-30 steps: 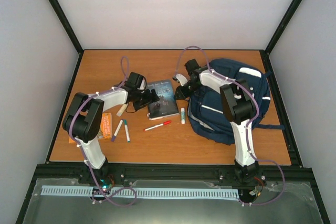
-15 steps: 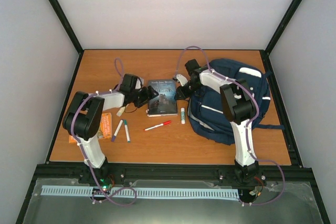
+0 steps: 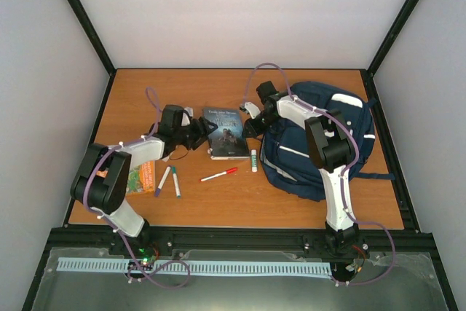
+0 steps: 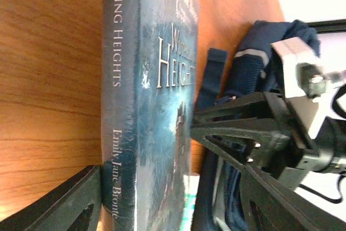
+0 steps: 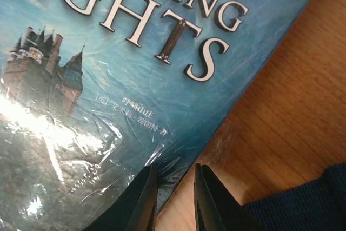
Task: Pack the student bag
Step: Pick up the book from the center of the board, then place the book in the student bag.
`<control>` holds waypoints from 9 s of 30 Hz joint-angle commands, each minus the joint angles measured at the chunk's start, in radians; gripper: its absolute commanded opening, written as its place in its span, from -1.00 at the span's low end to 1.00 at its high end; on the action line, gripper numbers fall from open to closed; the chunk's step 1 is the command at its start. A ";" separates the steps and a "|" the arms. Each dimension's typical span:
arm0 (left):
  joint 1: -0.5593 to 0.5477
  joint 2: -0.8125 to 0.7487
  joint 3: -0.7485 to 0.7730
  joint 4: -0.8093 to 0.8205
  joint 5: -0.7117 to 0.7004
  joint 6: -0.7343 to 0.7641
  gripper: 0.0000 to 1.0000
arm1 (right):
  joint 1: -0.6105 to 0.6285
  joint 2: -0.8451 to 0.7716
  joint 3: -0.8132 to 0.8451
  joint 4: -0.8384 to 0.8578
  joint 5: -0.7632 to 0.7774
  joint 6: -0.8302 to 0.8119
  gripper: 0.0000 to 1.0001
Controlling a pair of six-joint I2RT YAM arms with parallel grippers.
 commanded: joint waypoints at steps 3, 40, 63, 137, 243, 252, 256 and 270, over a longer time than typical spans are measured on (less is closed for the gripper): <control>-0.041 -0.023 0.011 0.166 0.123 -0.096 0.34 | 0.058 0.083 -0.050 -0.026 0.019 -0.008 -0.60; -0.091 -0.129 0.164 -0.277 -0.083 0.144 -0.98 | 0.014 -0.193 -0.040 -0.045 0.021 0.024 -0.32; -0.389 -0.406 0.368 -0.983 0.120 0.895 -0.98 | -0.249 -1.009 -0.291 -0.501 -0.351 -0.737 0.69; -0.530 -0.559 0.281 -1.073 0.125 0.931 0.04 | 0.011 -0.819 -0.247 -0.755 -0.648 -0.844 -0.94; -0.609 0.498 0.348 0.802 0.405 -0.205 -0.98 | -0.154 -1.326 -0.518 -0.117 0.611 -0.536 -0.94; -0.563 0.651 0.555 0.723 0.367 -0.266 -0.99 | -0.154 -1.349 -0.511 -0.149 0.565 -0.541 -0.95; -0.539 0.709 0.618 0.741 0.346 -0.313 -0.98 | -0.154 -1.360 -0.508 -0.155 0.563 -0.546 -0.94; -0.522 0.579 0.638 0.110 0.124 -0.053 0.27 | -0.154 -1.381 -0.546 -0.152 0.586 -0.538 -0.95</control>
